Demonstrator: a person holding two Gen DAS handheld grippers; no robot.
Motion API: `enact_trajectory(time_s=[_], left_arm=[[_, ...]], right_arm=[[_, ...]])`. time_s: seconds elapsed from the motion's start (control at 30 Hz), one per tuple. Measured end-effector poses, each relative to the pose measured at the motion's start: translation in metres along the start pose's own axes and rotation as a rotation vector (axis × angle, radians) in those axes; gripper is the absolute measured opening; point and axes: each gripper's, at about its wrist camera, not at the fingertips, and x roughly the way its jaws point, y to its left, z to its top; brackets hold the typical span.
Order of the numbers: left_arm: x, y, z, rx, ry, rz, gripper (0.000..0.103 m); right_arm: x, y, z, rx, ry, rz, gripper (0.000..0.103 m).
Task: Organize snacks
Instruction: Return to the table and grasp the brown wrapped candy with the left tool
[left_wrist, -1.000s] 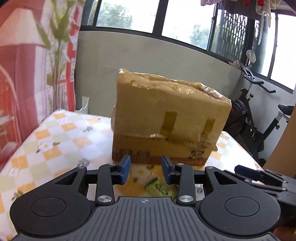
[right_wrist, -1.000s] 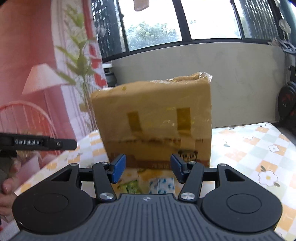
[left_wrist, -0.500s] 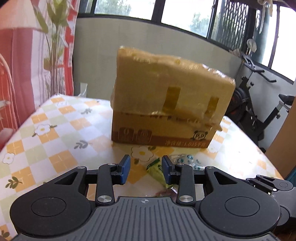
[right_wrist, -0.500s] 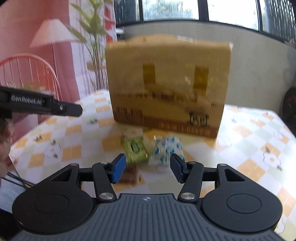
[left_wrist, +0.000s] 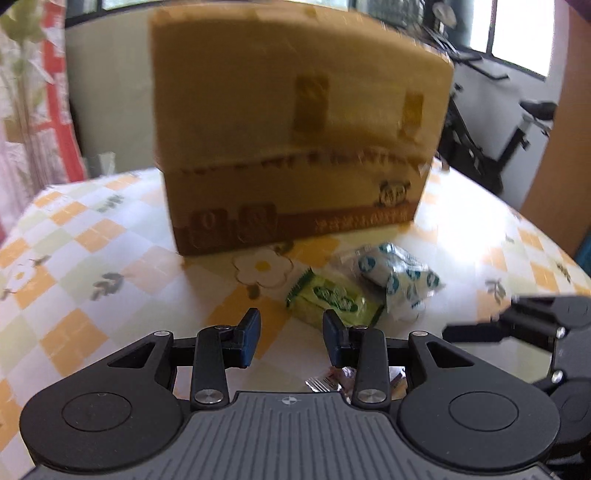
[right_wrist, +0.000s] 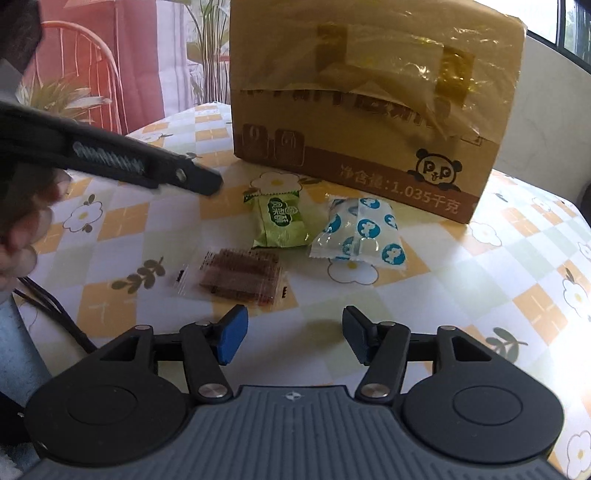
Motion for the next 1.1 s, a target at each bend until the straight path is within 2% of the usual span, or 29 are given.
enact_trajectory(time_s=[0.13, 0.27, 0.37, 0.43, 0.6, 0.7, 0.83, 0.97, 1.03, 1.1], left_arm=[[0.018, 0.000, -0.003, 0.008, 0.045, -0.074, 0.039], [0.024, -0.002, -0.007, 0.009, 0.064, -0.093, 0.039], [0.023, -0.006, -0.010, -0.008, 0.076, -0.135, 0.045], [0.022, -0.011, -0.014, 0.009, 0.083, -0.145, 0.052], [0.018, -0.025, -0.021, 0.054, 0.081, -0.160, 0.059], [0.018, -0.034, -0.023, 0.100, 0.072, -0.140, 0.061], [0.020, -0.050, -0.028, 0.196, 0.056, -0.071, 0.064], [0.018, -0.051, -0.031, 0.139, 0.035, -0.023, 0.056], [0.016, -0.052, -0.032, 0.136, 0.027, -0.016, 0.049], [0.013, -0.049, -0.033, 0.124, 0.025, -0.016, 0.048]], right_arm=[[0.007, -0.006, 0.004, 0.007, -0.006, -0.015, 0.062], [0.009, -0.017, 0.004, 0.042, -0.023, -0.060, 0.062], [0.009, -0.028, 0.002, 0.091, -0.034, -0.077, 0.062], [0.009, -0.032, 0.000, 0.106, -0.044, -0.085, 0.062], [0.008, -0.036, -0.003, 0.117, -0.069, -0.081, 0.062], [0.007, -0.041, -0.005, 0.152, -0.082, -0.086, 0.062], [0.005, -0.046, -0.007, 0.186, -0.093, -0.083, 0.062], [0.005, -0.046, -0.007, 0.187, -0.096, -0.081, 0.062], [0.004, -0.046, -0.007, 0.188, -0.096, -0.080, 0.062], [0.004, -0.046, -0.008, 0.189, -0.097, -0.078, 0.062]])
